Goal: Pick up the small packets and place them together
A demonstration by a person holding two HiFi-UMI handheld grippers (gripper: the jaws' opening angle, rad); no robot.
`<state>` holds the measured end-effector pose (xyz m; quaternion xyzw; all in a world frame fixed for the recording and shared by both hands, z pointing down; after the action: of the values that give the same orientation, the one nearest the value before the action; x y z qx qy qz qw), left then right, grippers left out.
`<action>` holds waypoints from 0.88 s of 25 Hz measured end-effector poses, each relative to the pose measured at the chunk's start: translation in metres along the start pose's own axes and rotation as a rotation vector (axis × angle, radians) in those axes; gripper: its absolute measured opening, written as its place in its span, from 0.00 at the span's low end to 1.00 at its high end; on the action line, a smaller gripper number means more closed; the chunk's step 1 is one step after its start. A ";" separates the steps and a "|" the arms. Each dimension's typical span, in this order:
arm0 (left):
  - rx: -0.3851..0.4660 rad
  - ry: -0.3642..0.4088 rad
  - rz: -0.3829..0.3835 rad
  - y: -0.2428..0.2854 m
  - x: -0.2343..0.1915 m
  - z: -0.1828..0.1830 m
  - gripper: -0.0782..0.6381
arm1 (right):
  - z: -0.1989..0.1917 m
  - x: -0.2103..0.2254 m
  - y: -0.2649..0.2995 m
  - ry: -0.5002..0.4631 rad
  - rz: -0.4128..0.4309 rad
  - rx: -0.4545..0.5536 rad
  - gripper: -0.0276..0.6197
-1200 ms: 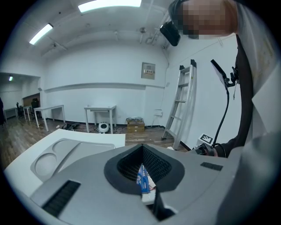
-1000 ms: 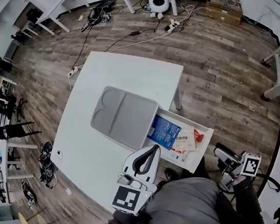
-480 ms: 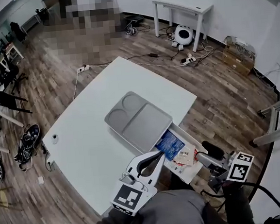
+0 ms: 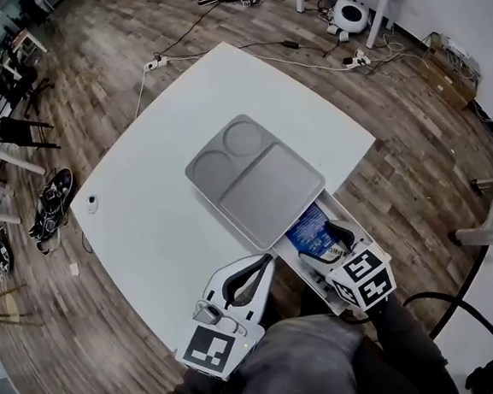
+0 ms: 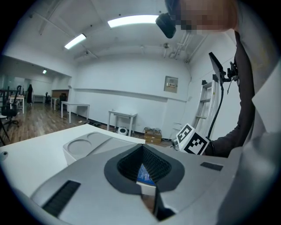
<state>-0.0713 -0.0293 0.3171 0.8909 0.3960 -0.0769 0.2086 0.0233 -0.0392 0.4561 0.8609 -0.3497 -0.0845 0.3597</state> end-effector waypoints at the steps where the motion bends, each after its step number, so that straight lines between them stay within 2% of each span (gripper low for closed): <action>1: -0.006 -0.008 0.008 0.001 -0.001 -0.002 0.11 | -0.003 0.001 0.005 -0.019 -0.004 -0.032 0.57; 8: -0.022 -0.062 0.067 -0.001 -0.012 -0.015 0.11 | -0.012 0.010 0.021 -0.168 -0.060 -0.204 0.57; 9: -0.020 -0.066 0.074 -0.003 -0.014 -0.017 0.11 | -0.011 0.012 0.022 -0.191 -0.081 -0.219 0.54; 10: -0.018 -0.070 0.080 -0.004 -0.016 -0.018 0.11 | -0.012 0.017 0.021 -0.215 -0.111 -0.230 0.41; 11: -0.014 -0.072 0.085 -0.006 -0.017 -0.019 0.11 | -0.012 0.020 0.021 -0.237 -0.138 -0.239 0.16; 12: -0.008 -0.073 0.088 -0.008 -0.017 -0.019 0.11 | -0.013 0.022 0.020 -0.252 -0.152 -0.246 0.05; 19: 0.048 -0.065 0.085 -0.023 -0.019 -0.012 0.11 | -0.009 0.007 0.013 -0.254 -0.112 -0.231 0.05; 22: 0.066 -0.051 0.073 -0.028 -0.019 -0.007 0.11 | 0.000 0.005 0.008 -0.239 -0.143 -0.175 0.05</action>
<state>-0.1053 -0.0222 0.3200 0.9090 0.3549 -0.1049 0.1916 0.0224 -0.0464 0.4626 0.8327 -0.3192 -0.2418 0.3824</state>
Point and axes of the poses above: the fingertips, and each gripper's own axes: y forward along the fingers, x to its right, z out of its top, the point moved 1 cm from there along -y, backward along the fingers, and after that the axes turned 8 degrees about -y, right-handed, at the moved point
